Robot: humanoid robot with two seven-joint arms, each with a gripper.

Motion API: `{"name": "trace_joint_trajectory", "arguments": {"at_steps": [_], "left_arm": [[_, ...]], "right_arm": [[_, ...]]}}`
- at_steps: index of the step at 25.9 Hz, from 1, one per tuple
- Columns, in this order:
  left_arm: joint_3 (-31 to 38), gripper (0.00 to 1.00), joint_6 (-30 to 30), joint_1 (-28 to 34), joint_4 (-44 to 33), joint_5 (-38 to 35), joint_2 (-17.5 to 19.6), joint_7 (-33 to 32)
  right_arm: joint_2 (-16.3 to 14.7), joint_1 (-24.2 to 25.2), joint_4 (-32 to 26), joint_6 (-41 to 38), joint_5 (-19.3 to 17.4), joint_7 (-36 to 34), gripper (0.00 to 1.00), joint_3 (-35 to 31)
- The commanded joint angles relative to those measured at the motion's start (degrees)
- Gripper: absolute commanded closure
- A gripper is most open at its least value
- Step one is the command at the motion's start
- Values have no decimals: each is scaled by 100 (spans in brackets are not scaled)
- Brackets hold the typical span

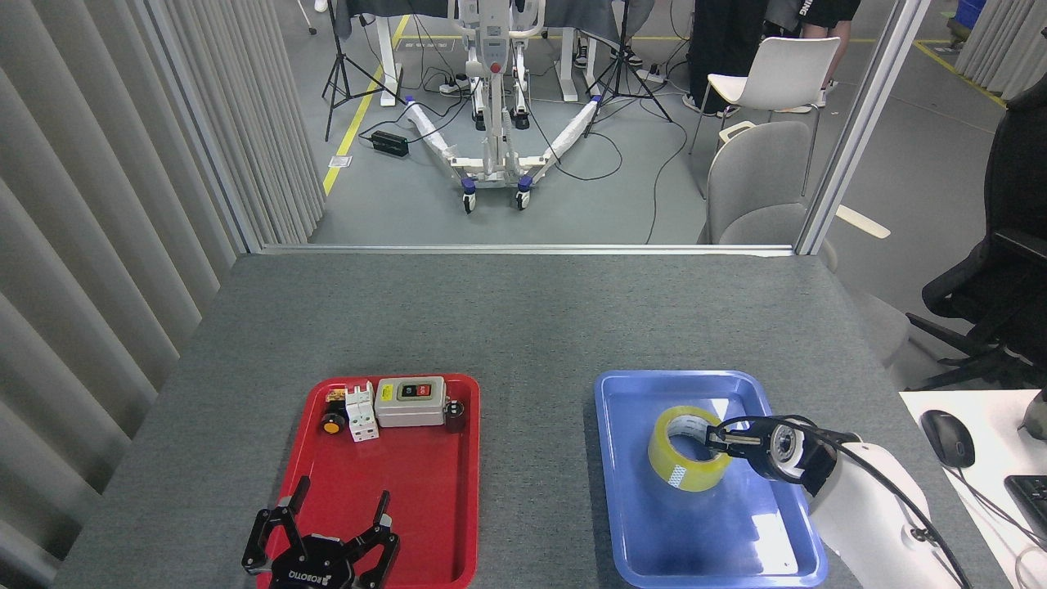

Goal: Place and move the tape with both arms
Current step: 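Lower the tape into the blue tray with the right gripper, then open the right gripper and pull it back from the tape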

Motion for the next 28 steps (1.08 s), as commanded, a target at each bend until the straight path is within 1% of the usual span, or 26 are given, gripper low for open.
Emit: {"name": "trace_joint_trajectory", "arguments": {"at_steps": [1, 3, 5, 6, 7, 8, 9, 10, 11, 13, 15, 17, 18, 20, 23, 26, 28], "left_arm": [[1, 0, 14, 0, 13, 4, 7, 6], [1, 0, 14, -9, 13, 4, 7, 6], [9, 0, 23, -9, 13, 4, 7, 6], [18, 0, 23, -9, 13, 4, 7, 15], [18, 0, 40, 0, 22, 12, 7, 15], [27, 0, 40, -9, 39, 12, 7, 15], [27, 0, 49, 0, 57, 12, -1, 15], [36, 0, 49, -9, 75, 21, -1, 15], [53, 0, 49, -9, 75, 21, -1, 15], [141, 0, 49, 0, 83, 118, -10, 15], [168, 0, 49, -9, 145, 373, -10, 33], [168, 0, 40, -17, 180, 505, -1, 24], [168, 0, 40, -17, 180, 513, 7, 24], [168, 0, 40, -18, 215, 505, 7, 15], [168, 0, 40, -35, 215, 496, 7, 15], [168, 0, 49, -53, 215, 505, 7, 15], [176, 0, 49, -53, 224, 496, 16, 15]], "right_arm": [[-2, 55, -82, -18, 13, -157, 35, -17], [-10, 91, -206, -45, 31, -280, 26, -105], [-2, 293, -399, -45, 66, -464, 9, -403], [-2, 433, -574, -54, 119, -579, 2, -606], [7, 556, -768, -62, 198, -676, 1, -773], [25, 706, -1005, -106, 356, -772, 1, -966], [113, 899, -1287, -229, 620, -860, 1, -1168], [253, 1092, -1532, -379, 971, -957, 1, -1440], [438, 1286, -1735, -572, 1401, -1045, 1, -1792], [807, 1646, -2051, -1161, 2298, -1247, 1, -2425], [1211, 1980, -2403, -1960, 3001, -1651, 1, -3075], [1466, 2209, -2675, -2585, 3283, -2055, 1, -3585], [1519, 2323, -2816, -2892, 3300, -2275, 1, -3752], [1475, 2595, -3044, -3226, 3309, -2785, 1, -3840], [1352, 3026, -3413, -3209, 3327, -3602, 1, -3831], [1176, 3413, -3668, -3139, 3318, -3954, 2, -3814], [1106, 3659, -3774, -2726, 3318, -4112, 2, -3647]]}}
